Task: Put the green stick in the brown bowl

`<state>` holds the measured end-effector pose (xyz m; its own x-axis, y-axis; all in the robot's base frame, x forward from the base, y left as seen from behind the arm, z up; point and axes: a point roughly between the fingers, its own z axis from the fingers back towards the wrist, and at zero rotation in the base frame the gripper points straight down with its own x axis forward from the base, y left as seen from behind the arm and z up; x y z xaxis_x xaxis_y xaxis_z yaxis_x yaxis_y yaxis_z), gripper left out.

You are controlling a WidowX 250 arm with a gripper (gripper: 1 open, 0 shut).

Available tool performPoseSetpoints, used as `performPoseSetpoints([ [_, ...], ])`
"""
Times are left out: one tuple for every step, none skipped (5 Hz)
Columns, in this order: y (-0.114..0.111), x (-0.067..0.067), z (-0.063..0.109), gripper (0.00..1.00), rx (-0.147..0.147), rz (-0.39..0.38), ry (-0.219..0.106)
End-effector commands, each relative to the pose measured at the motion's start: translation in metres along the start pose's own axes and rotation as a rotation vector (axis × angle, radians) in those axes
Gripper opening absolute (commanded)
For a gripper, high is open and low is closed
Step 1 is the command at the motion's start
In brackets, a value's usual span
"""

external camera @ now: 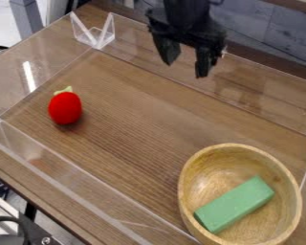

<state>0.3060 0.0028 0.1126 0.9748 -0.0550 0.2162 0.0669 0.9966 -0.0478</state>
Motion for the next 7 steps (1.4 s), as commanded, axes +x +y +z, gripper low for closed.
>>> performPoseSetpoints([
  [0.020,0.002,0.007,1.00,0.030,0.021,-0.053],
  [0.024,-0.001,0.015,1.00,0.015,0.064,-0.068],
  [0.027,0.008,0.019,1.00,0.029,0.093,-0.083],
  [0.024,0.017,0.025,1.00,0.035,0.101,-0.099],
  [0.015,0.019,0.025,1.00,0.030,0.101,-0.098],
  [0.006,0.012,0.032,1.00,0.007,0.042,-0.087],
  [0.007,0.009,0.035,1.00,0.004,0.012,-0.083],
])
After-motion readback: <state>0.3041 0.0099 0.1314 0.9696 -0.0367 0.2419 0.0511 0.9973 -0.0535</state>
